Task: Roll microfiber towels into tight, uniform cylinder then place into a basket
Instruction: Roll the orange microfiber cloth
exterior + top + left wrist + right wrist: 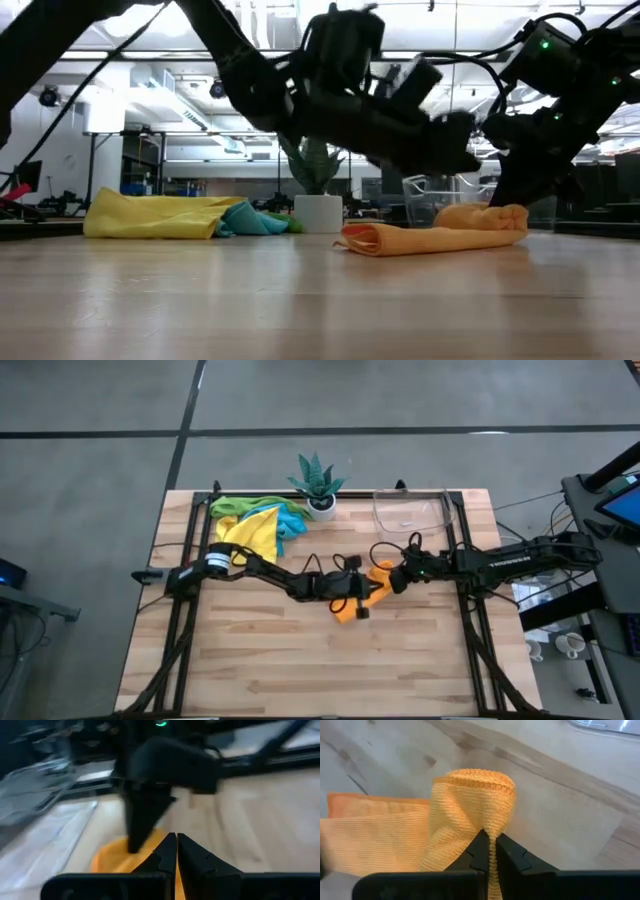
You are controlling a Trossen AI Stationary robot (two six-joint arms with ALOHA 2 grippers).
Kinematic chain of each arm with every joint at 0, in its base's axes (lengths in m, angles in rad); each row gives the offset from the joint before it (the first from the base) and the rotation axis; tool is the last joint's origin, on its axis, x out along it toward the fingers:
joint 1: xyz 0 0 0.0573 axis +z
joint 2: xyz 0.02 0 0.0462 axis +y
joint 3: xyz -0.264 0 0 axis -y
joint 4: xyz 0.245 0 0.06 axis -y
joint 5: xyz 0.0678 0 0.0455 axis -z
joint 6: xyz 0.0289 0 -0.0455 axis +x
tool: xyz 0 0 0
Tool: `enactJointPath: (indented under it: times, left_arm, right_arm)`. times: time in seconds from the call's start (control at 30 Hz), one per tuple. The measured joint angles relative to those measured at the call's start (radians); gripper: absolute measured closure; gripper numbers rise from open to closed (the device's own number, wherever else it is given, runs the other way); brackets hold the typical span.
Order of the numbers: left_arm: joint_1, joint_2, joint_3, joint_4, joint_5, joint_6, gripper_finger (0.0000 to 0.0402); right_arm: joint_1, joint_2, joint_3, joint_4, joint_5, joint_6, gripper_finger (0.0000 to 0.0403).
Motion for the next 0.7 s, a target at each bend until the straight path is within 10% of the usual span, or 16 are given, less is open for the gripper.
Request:
enactJointPath:
  times: [0.7]
  left_arm:
    - [0.046, 0.141, 0.099, -0.13, 0.008, -0.183, 0.0402]
  right_arm:
    - [0.0, -0.003, 0.023, 0.021, -0.03, -0.045, 0.039]
